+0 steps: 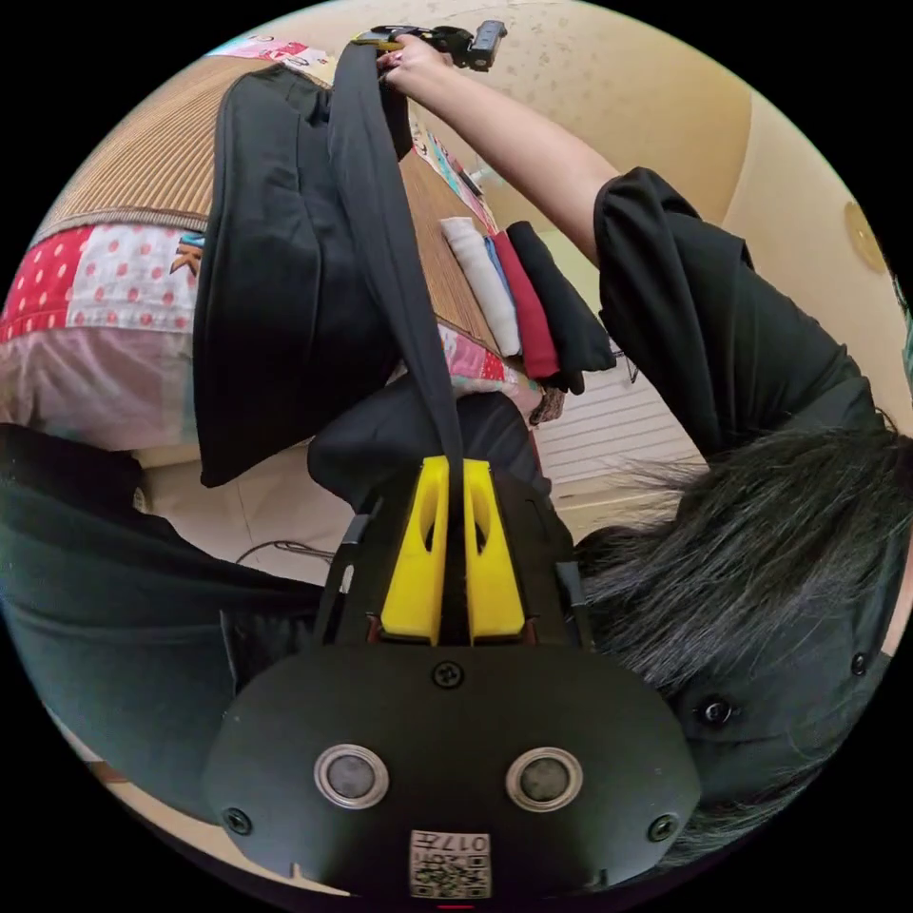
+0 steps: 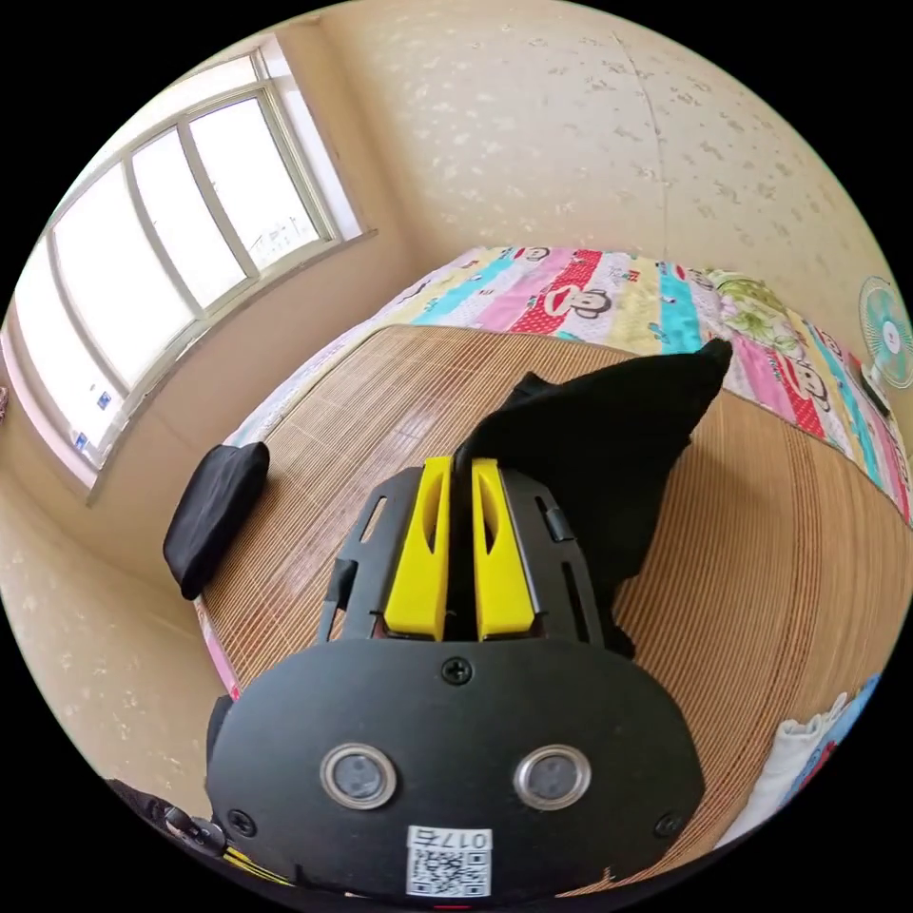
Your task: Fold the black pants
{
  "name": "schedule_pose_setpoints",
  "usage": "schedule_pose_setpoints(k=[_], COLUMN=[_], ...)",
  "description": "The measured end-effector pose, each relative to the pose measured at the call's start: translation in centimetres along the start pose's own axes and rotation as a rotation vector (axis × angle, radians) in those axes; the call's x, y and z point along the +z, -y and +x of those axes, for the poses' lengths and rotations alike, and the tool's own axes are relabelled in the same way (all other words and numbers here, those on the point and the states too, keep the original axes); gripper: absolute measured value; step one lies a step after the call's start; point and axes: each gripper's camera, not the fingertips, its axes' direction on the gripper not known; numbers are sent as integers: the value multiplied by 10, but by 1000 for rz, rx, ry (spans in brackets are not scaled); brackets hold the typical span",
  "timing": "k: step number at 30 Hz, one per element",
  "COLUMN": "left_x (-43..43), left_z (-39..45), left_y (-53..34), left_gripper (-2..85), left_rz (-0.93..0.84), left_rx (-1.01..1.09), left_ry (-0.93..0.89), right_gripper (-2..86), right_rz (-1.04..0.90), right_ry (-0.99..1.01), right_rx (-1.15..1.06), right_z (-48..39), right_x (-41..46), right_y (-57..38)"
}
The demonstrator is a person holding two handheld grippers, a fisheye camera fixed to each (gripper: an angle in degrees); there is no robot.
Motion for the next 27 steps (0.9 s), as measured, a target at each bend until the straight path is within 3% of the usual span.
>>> schedule_pose_setpoints(k=[4,9,18,27], left_x=[-12,-38,-52,7], left_z=[1,-9,-19,7], left_y=[-6,-3,112,148], left_gripper=[64,80,80,43], left_rz=[-25,33,231,244], left_rx=[-45,-80,-15,-46], left_ry=[81,157,247,462], right_gripper=[89,99,114,49], right_rz=[-73,-41,-108,-14], right_ry=[94,230,25,117], right_rx=[-28,-71,80,230], right_z=[2,30,83,84], right_x=[22,-63,-155,-174], right_y=[-34,-143,-379,-450])
